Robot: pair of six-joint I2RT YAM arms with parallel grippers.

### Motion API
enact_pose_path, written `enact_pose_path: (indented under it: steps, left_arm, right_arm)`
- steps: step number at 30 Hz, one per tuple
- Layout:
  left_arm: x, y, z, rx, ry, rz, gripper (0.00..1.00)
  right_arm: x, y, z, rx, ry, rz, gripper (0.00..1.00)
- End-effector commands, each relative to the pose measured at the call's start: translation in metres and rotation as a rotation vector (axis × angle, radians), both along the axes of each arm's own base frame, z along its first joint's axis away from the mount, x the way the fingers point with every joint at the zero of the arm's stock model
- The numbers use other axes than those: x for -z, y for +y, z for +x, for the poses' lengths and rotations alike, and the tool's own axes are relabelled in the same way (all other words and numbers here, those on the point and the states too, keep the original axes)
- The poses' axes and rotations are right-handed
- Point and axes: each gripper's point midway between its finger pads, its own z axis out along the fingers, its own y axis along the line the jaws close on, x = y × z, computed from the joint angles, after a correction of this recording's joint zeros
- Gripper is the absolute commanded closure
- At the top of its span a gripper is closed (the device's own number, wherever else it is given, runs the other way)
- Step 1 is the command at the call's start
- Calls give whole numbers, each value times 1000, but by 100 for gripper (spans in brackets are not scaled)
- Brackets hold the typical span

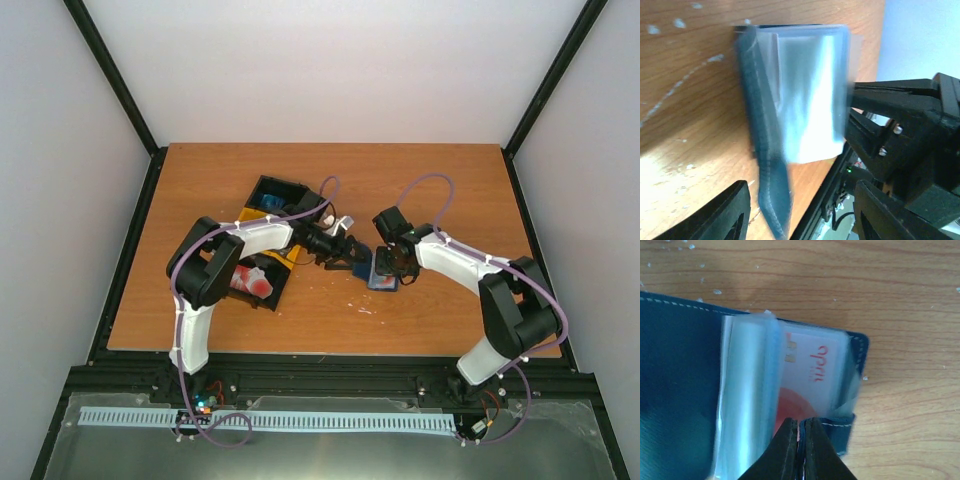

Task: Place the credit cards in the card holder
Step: Close the card holder at the center of the board.

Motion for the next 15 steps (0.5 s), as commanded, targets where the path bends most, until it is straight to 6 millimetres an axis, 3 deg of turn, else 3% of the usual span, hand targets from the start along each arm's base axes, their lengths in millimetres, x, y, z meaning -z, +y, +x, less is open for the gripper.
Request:
enact_pose_path:
  steps: [1, 9, 15]
  left_arm:
    - [-29, -13, -7, 58, -21, -117, 42]
    - [-34, -18, -11, 82, -6, -179, 39]
    - [-39, -19, -9, 82, -23, -188, 39]
  right_arm:
    - [-18, 7, 5, 19, -55, 46, 97]
    - [-24, 7, 5, 41, -83, 71, 97]
    - [-20, 21, 3, 5, -78, 148, 96]
